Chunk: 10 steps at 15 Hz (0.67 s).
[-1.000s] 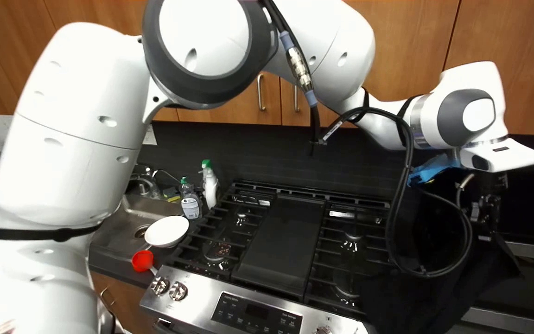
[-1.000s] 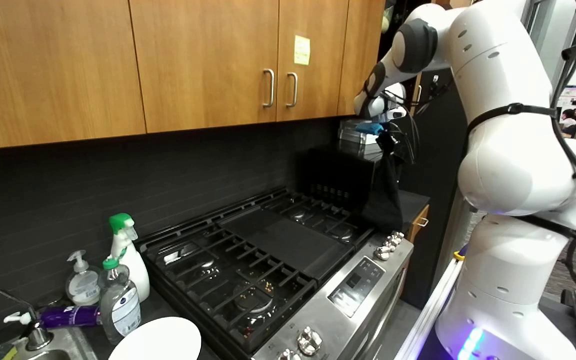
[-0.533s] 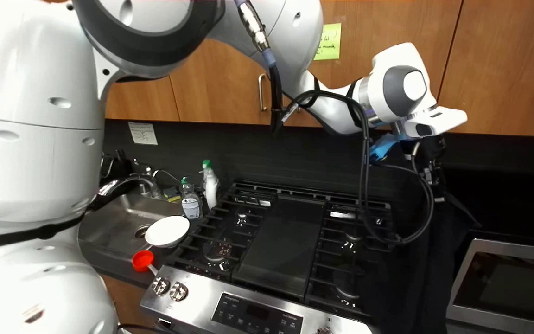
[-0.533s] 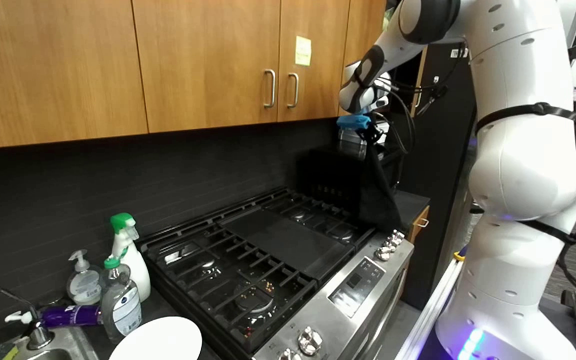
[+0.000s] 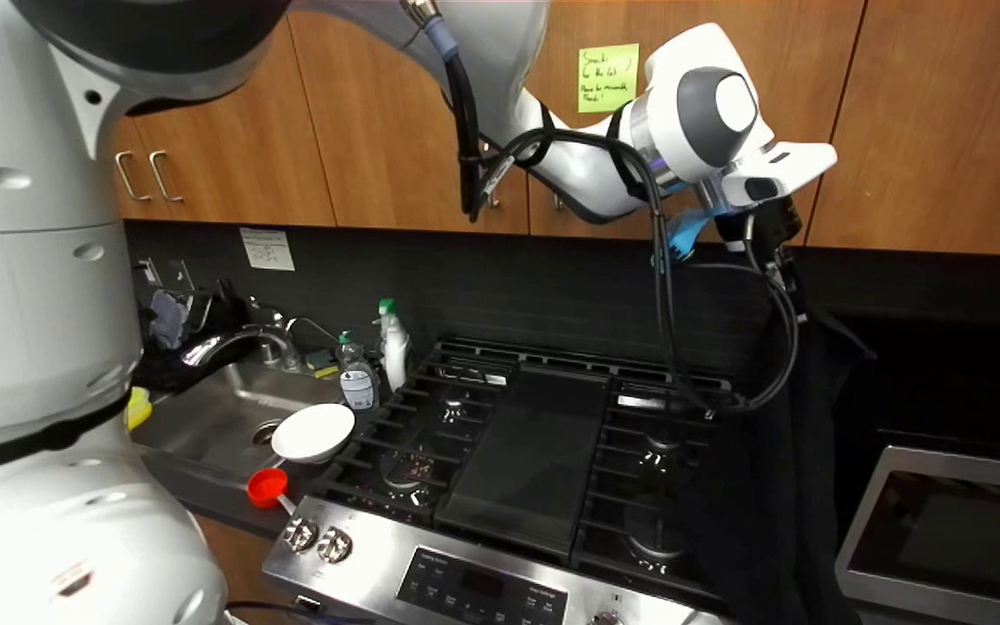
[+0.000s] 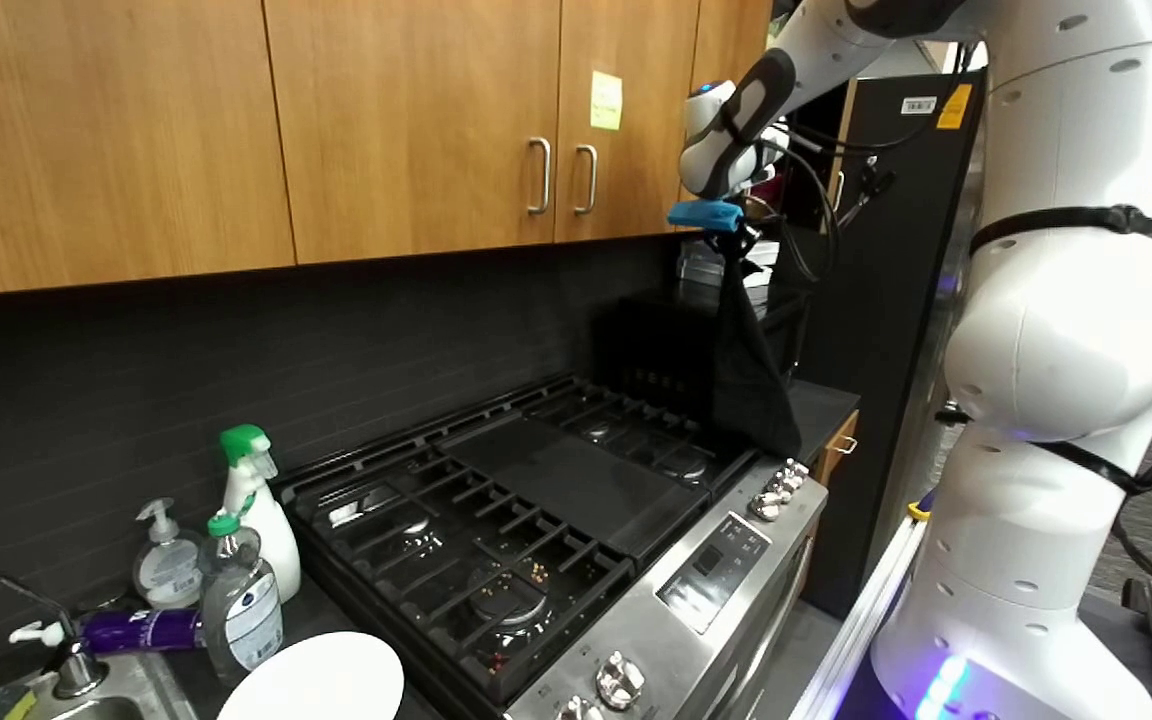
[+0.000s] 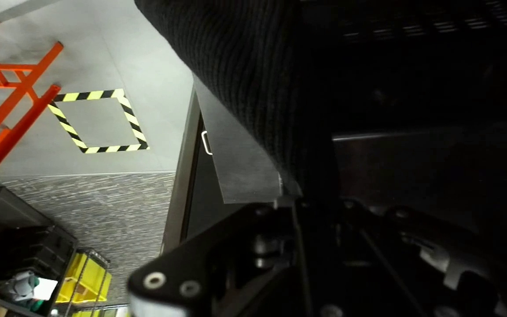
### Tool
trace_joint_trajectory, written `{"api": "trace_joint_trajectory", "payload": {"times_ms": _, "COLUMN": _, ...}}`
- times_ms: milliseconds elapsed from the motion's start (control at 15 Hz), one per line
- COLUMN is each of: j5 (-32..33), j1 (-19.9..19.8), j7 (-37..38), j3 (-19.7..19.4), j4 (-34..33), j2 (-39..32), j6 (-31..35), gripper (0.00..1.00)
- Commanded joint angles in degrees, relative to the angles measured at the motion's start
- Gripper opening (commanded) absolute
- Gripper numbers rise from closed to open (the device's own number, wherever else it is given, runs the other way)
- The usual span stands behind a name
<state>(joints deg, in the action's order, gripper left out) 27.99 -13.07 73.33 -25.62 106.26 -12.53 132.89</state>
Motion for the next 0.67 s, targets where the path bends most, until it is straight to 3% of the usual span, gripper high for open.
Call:
{"api": "trace_joint_trajectory", "payload": {"times_ms": 0, "j5": -3.15, "j1": -0.70, "j7": -6.68, "j3": 3.31, "j4": 4.22, "j2": 4.90, "j6": 3.54, "gripper": 0.01}}
{"api": "trace_joint_trajectory", "payload": {"times_ms": 200, "j5": -13.23, "j1": -1.53, "j7": -15.59, "j3": 5.89, "j4": 5.57, "j2": 5.38, "j6": 1.28, "gripper": 0.01}}
{"api": "trace_joint_trajectory", "payload": {"times_ms": 600, "j5": -35.35, "j1": -3.69, "j7": -34.36, "j3": 9.18, "j4": 8.93, "j2": -1.22, "j6": -1.62, "gripper": 0.01}}
